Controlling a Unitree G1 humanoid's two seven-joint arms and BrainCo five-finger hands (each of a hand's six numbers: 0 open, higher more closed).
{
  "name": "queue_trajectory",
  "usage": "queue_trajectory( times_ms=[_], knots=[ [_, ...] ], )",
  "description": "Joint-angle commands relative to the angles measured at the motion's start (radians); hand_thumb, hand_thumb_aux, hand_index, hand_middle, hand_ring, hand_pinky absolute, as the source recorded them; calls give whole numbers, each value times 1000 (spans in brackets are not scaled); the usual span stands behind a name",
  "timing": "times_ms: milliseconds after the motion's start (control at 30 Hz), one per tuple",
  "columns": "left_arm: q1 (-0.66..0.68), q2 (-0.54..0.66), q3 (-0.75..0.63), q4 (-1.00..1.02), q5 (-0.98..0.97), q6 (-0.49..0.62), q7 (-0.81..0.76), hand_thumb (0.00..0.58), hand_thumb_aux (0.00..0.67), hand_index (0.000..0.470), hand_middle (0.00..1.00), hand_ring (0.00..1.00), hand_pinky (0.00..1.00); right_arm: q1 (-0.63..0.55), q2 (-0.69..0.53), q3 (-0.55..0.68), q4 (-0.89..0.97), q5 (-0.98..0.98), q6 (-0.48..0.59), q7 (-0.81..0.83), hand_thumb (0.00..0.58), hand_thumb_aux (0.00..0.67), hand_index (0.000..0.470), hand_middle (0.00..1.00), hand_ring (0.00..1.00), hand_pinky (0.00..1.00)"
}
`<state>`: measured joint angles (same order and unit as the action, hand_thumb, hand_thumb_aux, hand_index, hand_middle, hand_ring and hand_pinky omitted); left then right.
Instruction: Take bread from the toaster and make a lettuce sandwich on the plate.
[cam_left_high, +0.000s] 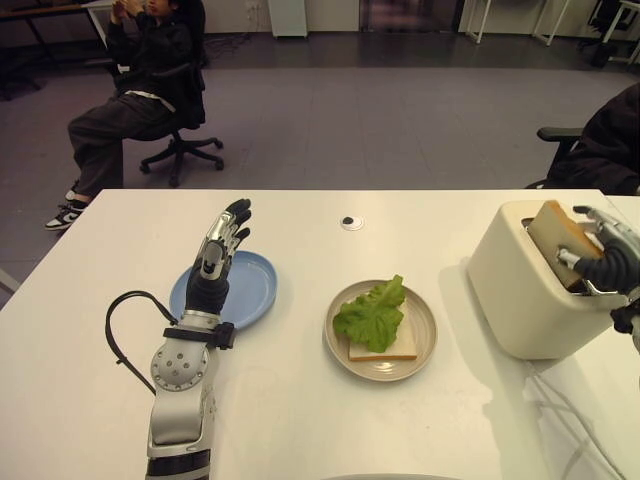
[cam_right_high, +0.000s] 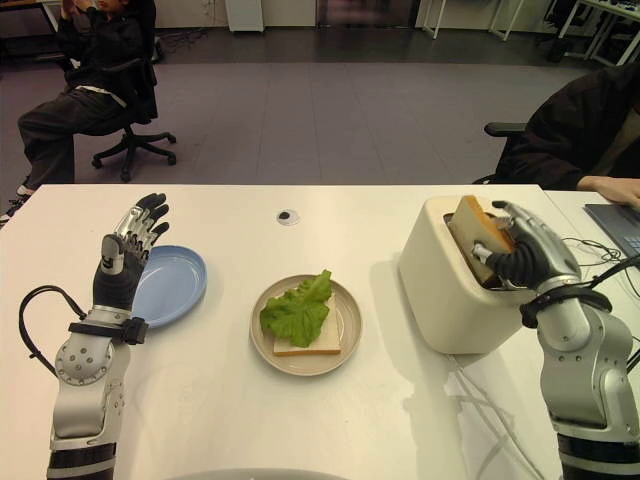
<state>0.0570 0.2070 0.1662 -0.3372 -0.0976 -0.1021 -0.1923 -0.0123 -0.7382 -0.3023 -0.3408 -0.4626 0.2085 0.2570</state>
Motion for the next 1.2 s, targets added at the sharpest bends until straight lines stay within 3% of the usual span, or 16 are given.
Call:
queue_trajectory(
  times_ms=[33, 233, 367, 600, 733, 800, 1000, 1200],
  knots=[
    [1, -1, -9, -3, 12, -7, 8, 0, 0, 0, 0, 0, 0, -103, 37, -70, -38, 52, -33, -89, 580, 670, 470, 0, 0, 0],
    [-1, -2, -17, 4, 17, -17, 15, 0, 0, 0, 0, 0, 0, -181, 86, -118, -85, 159, -90, -140, 580, 670, 470, 0, 0, 0],
    [-2, -1, -22, 4, 22, -19, 19, 0, 0, 0, 0, 0, 0, -224, 134, -97, -181, 307, -42, -87, 580, 670, 470, 0, 0, 0],
    [-8, -6, -38, 6, 36, -22, 28, 0, 0, 0, 0, 0, 0, -232, 261, 85, -227, 743, 384, 125, 580, 670, 470, 0, 0, 0],
    [-9, -8, -43, 15, 40, -28, 30, 0, 0, 0, 0, 0, 0, -206, 251, 264, -154, 868, 597, 269, 580, 670, 470, 0, 0, 0],
    [-7, -11, -46, 15, 44, -30, 33, 0, 0, 0, 0, 0, 0, -223, 246, 331, -108, 873, 643, 302, 580, 670, 470, 0, 0, 0],
    [-14, -16, -62, 13, 53, -27, 37, 0, 0, 0, 0, 0, 0, -288, 212, 514, 26, 790, 604, 389, 580, 670, 470, 0, 0, 0],
    [-10, -20, -71, 4, 53, -26, 42, 0, 0, 0, 0, 0, 0, -531, 151, 614, 84, 650, 488, 473, 580, 670, 470, 0, 0, 0]
  ],
)
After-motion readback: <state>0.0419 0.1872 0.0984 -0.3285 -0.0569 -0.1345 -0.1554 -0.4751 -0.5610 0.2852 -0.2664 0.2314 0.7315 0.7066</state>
